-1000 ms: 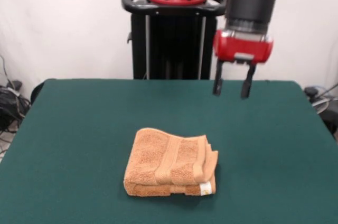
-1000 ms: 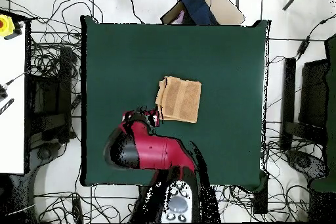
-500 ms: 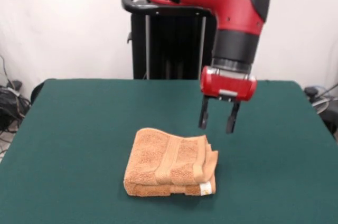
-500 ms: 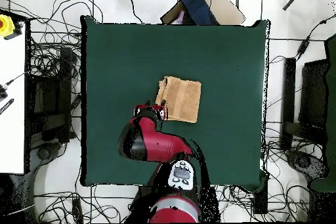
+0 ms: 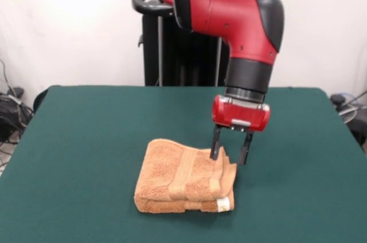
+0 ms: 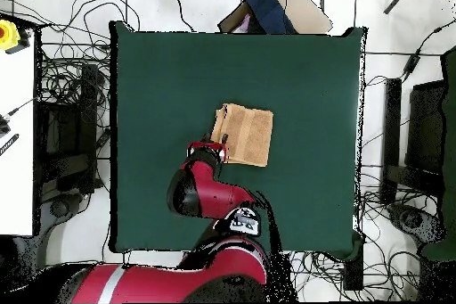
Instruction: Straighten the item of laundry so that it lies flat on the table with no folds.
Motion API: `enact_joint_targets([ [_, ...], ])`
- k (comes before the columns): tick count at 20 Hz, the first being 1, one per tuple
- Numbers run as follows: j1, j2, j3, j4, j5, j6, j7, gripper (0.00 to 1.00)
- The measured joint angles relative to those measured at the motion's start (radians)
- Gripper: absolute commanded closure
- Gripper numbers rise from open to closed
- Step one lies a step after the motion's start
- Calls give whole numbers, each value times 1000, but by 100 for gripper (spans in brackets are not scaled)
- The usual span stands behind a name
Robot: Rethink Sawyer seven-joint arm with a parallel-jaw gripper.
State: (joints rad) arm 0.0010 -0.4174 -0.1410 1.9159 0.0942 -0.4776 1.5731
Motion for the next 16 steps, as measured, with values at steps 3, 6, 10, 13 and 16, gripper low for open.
enact_joint_targets([
  [3, 2, 36, -4, -3, 15, -36, 0, 0],
  [6, 22, 71, -26, -13, 46, -39, 0, 0],
  [10, 90, 100, -78, -27, 112, -39, 0, 0],
  [13, 144, 110, -116, -29, 158, -39, 0, 0],
  [16, 190, 113, -151, -29, 189, -32, 0, 0],
])
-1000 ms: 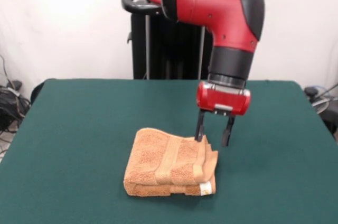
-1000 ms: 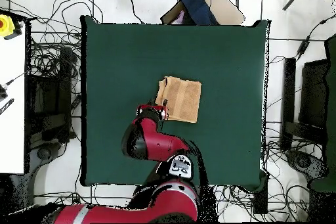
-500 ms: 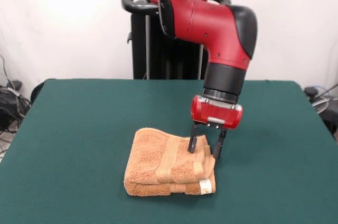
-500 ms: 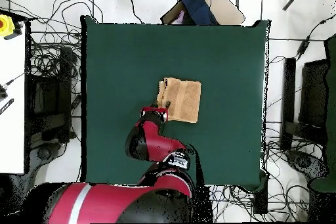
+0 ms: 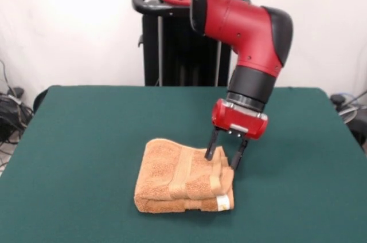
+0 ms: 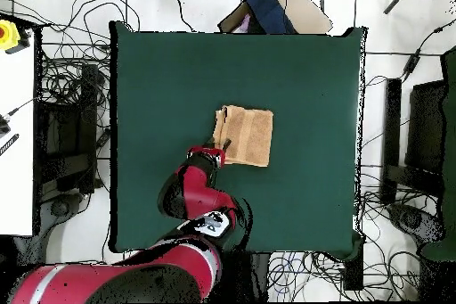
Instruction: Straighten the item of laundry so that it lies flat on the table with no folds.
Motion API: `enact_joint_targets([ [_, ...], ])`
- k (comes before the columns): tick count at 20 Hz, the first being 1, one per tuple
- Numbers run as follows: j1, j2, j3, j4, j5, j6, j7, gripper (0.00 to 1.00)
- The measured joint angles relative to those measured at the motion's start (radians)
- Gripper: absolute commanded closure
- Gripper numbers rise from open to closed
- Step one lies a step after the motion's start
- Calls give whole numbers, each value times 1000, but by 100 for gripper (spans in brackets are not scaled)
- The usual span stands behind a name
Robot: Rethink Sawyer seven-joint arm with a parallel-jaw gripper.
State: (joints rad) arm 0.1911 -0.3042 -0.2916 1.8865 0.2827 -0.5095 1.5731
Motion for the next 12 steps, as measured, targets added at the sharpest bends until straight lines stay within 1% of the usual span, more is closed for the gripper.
enact_joint_targets([
  [3, 14, 0, -18, 0, 5, 23, 0, 0],
  [8, 14, 1, -47, -1, 5, 79, 0, 0],
  [12, 14, 15, -67, -12, 5, 91, 0, 0],
])
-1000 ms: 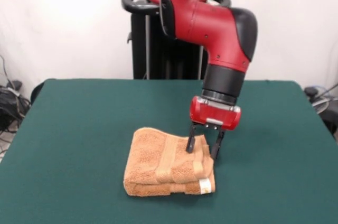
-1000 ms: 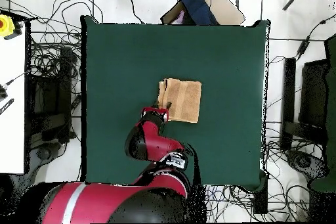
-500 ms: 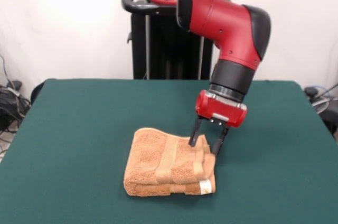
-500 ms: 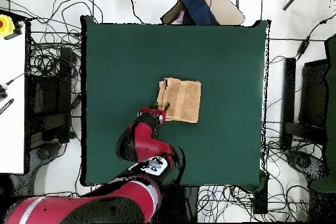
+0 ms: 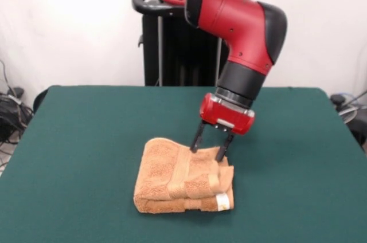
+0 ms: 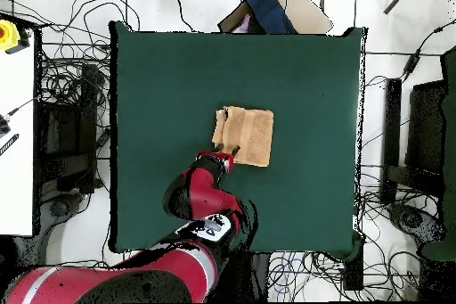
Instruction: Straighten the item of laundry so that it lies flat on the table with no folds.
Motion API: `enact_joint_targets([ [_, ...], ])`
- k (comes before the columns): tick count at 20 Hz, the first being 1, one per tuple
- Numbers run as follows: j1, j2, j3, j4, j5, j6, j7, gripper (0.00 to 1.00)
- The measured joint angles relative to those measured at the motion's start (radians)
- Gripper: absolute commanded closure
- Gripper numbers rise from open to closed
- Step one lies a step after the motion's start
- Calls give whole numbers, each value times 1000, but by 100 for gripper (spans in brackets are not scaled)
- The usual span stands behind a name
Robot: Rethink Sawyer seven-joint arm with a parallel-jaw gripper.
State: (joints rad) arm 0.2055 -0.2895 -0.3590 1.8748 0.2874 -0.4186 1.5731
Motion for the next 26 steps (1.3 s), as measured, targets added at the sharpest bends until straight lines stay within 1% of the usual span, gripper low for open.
enact_joint_targets([
  [4, 0, 26, -17, -25, 0, 0, 0, 0],
  [9, -9, 37, -17, -44, -8, 0, 0, 0],
  [11, -22, 36, -11, -50, -24, 0, 0, 0],
  [12, -48, 31, 3, -56, -61, 0, 0, 0],
  [16, -92, 12, 30, -60, -124, 5, 0, 0],
  [21, -120, -1, 55, -64, -144, 27, 0, 0],
  [22, -142, -16, 80, -65, -155, 56, 0, 100],
  [24, -144, -17, 83, -65, -155, 59, 0, 100],
  [26, -167, -31, 119, -73, -162, 105, 0, 100],
])
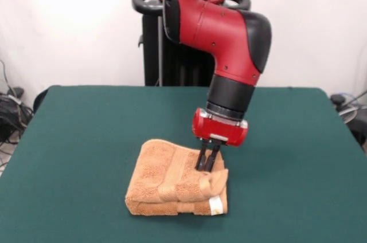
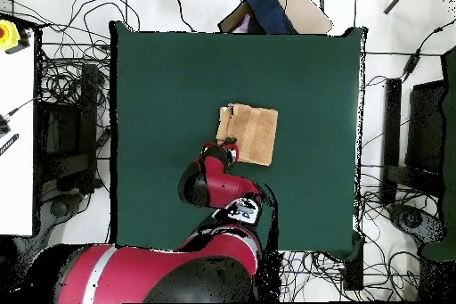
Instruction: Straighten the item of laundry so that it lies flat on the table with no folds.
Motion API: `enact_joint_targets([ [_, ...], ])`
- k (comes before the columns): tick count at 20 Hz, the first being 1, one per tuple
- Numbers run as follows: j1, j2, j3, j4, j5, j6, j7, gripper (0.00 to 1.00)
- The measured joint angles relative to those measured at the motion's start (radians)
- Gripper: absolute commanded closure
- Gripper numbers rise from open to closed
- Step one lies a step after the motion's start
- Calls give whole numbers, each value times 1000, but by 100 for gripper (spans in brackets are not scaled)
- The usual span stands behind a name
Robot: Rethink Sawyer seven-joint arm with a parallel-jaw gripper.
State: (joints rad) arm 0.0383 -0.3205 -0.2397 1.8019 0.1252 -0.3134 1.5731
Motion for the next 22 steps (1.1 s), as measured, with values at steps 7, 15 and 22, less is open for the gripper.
enact_joint_targets([
  [7, 3, -25, 2, -11, 10, 101, 0, 100],
  [15, 64, -66, -2, -10, 21, 257, 0, 100],
  [22, 51, -135, -3, 9, 15, 309, 0, 100],
])
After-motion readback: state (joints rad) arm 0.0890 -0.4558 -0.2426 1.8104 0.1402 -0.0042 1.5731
